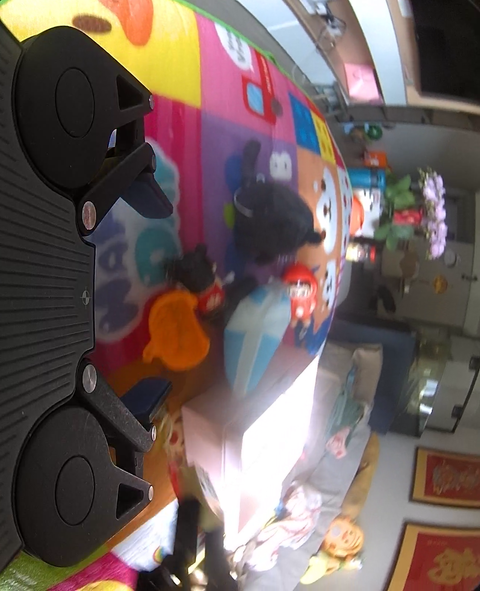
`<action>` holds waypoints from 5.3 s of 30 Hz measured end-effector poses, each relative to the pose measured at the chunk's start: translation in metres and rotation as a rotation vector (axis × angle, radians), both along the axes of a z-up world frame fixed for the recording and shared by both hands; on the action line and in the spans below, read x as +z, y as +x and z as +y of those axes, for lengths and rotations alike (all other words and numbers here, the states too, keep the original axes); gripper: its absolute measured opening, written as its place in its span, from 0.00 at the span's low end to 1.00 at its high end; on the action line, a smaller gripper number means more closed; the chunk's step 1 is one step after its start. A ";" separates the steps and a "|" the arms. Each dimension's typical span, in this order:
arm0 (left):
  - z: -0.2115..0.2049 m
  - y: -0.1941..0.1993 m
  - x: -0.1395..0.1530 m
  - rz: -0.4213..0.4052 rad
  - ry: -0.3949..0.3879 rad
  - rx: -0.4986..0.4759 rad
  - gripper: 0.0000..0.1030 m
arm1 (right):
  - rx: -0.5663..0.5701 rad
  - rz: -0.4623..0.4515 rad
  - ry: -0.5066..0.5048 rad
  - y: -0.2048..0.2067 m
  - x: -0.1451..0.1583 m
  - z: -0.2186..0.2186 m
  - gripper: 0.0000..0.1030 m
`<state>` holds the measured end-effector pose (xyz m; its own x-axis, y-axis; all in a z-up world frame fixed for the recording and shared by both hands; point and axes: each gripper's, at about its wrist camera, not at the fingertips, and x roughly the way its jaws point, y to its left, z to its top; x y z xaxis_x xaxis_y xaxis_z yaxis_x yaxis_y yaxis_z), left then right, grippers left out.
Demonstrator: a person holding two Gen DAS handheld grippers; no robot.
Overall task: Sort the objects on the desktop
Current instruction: 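Grasp the yellow-green keychain toy with the right gripper while the left gripper grasps the orange cup, then carry both toys over the white box and open both grippers, then grasp the blue-white snack bag with the right gripper while the left gripper reaches the black-red keychain doll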
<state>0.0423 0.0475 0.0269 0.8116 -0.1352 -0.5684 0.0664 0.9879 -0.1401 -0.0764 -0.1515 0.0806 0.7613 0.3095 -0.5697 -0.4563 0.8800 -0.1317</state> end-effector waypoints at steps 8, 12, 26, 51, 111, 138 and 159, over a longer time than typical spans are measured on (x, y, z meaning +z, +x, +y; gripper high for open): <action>-0.034 -0.001 -0.005 0.002 0.073 -0.094 0.94 | -0.051 -0.013 -0.034 -0.001 0.008 -0.030 0.27; -0.036 -0.005 -0.001 0.005 0.114 -0.086 0.94 | 0.005 0.011 0.042 0.002 -0.007 -0.017 0.27; -0.049 0.039 -0.016 0.053 0.179 -0.020 0.60 | -0.183 0.022 0.033 -0.040 -0.034 -0.077 0.83; -0.077 -0.036 -0.016 0.095 0.148 -0.287 0.79 | -0.232 0.091 0.049 -0.013 -0.042 -0.093 0.54; 0.034 0.017 -0.015 -0.028 0.095 0.159 0.94 | 0.161 -0.073 -0.295 0.111 -0.026 0.140 0.65; 0.030 0.019 -0.018 0.015 0.071 0.083 0.97 | 0.198 0.296 0.065 0.049 -0.026 0.055 0.50; 0.001 0.025 -0.009 0.052 0.205 0.053 0.57 | -0.051 0.084 -0.016 -0.017 -0.064 -0.036 0.94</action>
<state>0.0670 0.0486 0.0183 0.7831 0.0300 -0.6211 0.0115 0.9980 0.0626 -0.0929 -0.1876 0.0167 0.7254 0.2617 -0.6367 -0.4206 0.9006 -0.1091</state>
